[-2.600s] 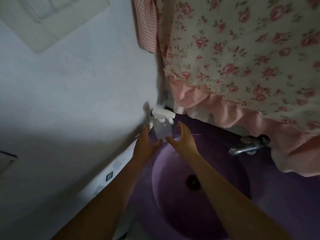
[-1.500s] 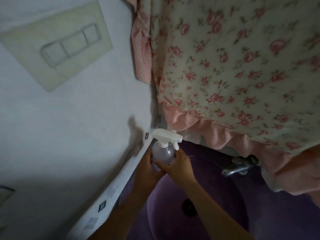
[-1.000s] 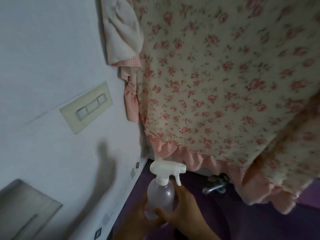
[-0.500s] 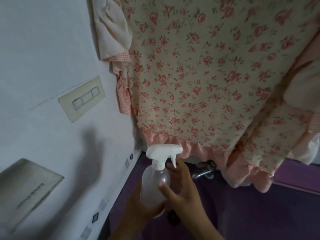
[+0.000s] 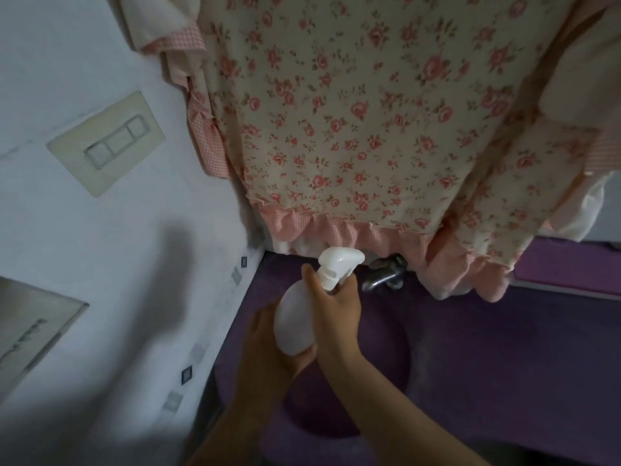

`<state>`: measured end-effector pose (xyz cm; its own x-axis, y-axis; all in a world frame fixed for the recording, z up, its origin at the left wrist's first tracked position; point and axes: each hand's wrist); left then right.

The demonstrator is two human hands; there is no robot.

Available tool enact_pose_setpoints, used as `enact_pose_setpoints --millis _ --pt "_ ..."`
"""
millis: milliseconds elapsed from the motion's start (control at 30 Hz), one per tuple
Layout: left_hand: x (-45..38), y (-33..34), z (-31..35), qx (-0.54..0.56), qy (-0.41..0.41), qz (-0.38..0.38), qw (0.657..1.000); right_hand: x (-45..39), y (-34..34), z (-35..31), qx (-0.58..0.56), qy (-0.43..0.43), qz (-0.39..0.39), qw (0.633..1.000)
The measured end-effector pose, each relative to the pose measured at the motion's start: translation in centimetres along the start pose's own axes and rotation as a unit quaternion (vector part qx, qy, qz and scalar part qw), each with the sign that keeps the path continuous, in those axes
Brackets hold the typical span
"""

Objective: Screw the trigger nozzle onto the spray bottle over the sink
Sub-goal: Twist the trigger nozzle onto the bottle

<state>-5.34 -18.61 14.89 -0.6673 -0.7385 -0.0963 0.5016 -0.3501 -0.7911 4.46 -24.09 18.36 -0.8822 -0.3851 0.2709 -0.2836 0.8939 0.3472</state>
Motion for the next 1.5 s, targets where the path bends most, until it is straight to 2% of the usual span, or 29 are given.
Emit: enact_pose_setpoints --millis 167,467,633,767,867,900,1000,1300,1367,1500 --pt "1.9 2.4 -1.6 -0.101 -0.019 0.008 0.995 -0.8 -0.9 2.9 -0.017 0.088 0.048 0.995" --pt "4.2 5.6 -4.3 -0.124 -0.090 -0.048 0.987 -0.8 -2.7 6.8 0.050 0.153 0.066 0.985" --pt "5.1 5.8 -5.2 -0.138 -0.082 -0.020 0.987 -0.9 -3.2 7.6 0.071 0.179 0.051 0.980" --pt "5.5 5.9 -5.3 -0.138 -0.098 -0.032 0.985 -0.5 -3.0 8.0 0.051 0.171 0.042 0.983" --pt "5.3 6.0 -5.2 -0.157 -0.107 -0.111 0.976 -0.2 -2.8 8.1 0.030 0.170 0.041 0.984" --pt "5.3 5.8 -4.9 -0.149 -0.115 -0.108 0.976 -0.2 -2.8 8.1 0.032 0.169 0.041 0.984" --pt "5.6 5.5 -4.8 -0.148 -0.089 -0.026 0.985 -0.3 -3.0 8.2 0.060 0.165 0.042 0.984" --pt "5.5 5.0 -4.1 -0.154 -0.097 -0.051 0.982 0.2 -2.4 7.1 0.054 0.125 0.022 0.991" --pt "5.0 4.9 -4.2 -0.126 -0.106 -0.044 0.985 0.3 -2.1 6.2 0.060 0.104 0.005 0.993" --pt "3.4 2.4 -2.2 0.010 -0.115 -0.049 0.992 0.6 -1.6 3.6 0.053 0.018 -0.064 0.996"
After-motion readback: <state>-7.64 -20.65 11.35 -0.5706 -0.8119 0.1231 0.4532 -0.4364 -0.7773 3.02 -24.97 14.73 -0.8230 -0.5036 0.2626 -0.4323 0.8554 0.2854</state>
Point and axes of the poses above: each hand's wrist, its own x-axis away from the middle knuckle, its own y-axis out of the palm, z = x × y, and after that the axes turned 12 degrees about -x, right-handed
